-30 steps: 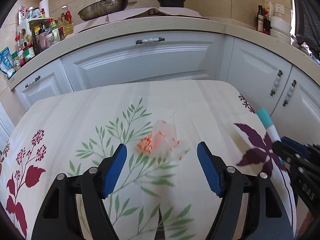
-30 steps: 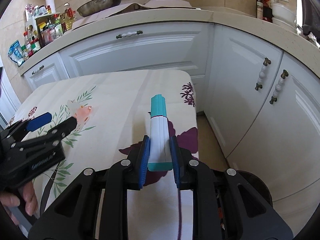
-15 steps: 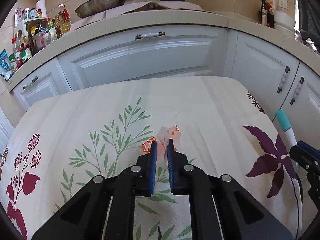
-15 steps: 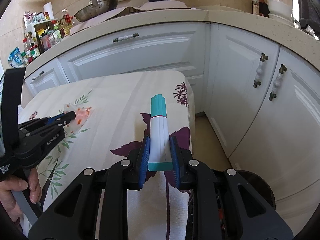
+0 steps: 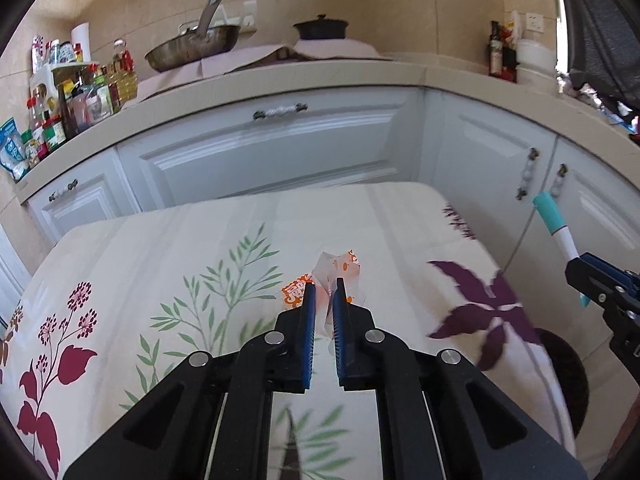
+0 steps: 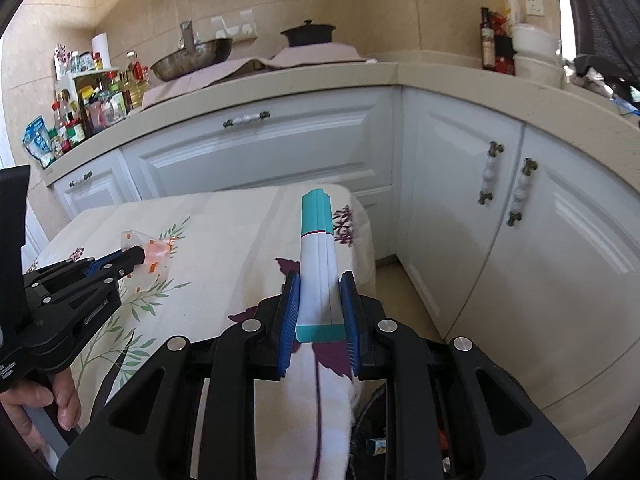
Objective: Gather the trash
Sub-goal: 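Carry the tube and bag over the bin and open both grippers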
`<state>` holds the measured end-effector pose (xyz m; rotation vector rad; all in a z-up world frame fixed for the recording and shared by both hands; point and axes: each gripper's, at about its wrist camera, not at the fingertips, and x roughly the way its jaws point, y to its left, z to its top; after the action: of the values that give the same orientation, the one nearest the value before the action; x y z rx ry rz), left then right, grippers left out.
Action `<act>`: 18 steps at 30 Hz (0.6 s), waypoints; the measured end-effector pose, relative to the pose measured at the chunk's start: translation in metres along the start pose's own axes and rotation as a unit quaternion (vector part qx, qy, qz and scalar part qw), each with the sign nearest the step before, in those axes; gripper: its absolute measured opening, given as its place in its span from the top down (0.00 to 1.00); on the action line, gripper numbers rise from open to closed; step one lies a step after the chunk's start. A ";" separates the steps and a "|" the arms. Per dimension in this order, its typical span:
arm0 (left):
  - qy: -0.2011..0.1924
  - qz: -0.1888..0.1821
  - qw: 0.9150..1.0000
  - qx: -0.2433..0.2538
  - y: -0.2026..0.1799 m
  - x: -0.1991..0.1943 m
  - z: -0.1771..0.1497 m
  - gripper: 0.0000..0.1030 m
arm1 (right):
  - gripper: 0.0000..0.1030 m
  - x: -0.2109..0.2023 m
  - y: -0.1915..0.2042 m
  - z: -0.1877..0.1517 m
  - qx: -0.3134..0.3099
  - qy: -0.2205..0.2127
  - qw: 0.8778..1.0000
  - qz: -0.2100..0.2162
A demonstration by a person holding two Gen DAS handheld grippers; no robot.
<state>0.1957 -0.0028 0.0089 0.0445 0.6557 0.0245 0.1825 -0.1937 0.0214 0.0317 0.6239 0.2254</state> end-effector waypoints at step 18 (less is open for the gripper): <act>-0.022 -0.134 0.989 0.067 -0.121 -0.055 -0.024 0.91 | 0.80 -0.089 -0.077 -0.053 0.049 -0.022 0.992 -0.110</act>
<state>0.1383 -0.1245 0.0178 0.0856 0.6144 -0.2787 0.0973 -0.2907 0.0223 0.0627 0.5895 -0.0196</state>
